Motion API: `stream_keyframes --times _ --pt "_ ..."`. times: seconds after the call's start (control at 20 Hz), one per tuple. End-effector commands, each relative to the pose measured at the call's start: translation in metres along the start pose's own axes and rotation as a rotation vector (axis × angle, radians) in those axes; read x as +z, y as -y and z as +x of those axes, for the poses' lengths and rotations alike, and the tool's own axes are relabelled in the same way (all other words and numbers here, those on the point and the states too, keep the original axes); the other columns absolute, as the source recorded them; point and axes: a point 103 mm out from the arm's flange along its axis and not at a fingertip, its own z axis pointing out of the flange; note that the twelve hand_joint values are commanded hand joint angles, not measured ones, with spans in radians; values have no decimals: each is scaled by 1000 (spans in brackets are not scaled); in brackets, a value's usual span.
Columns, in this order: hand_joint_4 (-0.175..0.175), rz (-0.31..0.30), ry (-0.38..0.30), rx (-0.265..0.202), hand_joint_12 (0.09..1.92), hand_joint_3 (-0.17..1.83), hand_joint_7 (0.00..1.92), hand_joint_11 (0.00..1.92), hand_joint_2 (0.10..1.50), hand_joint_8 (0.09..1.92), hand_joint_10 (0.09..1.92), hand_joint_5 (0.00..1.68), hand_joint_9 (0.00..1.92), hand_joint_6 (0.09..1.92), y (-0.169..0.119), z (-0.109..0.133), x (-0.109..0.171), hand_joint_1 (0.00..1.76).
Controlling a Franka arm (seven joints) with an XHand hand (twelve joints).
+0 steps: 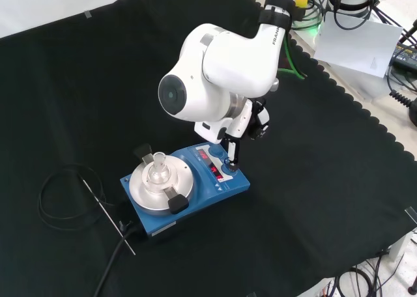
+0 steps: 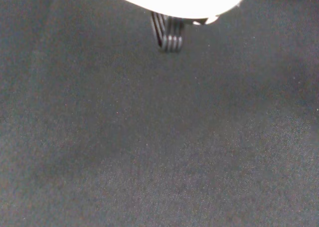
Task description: Turn on the heater.
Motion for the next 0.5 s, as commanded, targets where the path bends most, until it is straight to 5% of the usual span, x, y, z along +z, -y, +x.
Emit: stream_keyframes --times 0.05,0.5 --pt "-45 -54 -15 -7 1391 1193 1672 1298 605 1548 1547 493 1754 172 11 0 -14 1480" --pt "-46 -104 -24 -1 1390 1194 1672 1298 605 1547 1545 487 1753 189 32 -4 -36 1479"
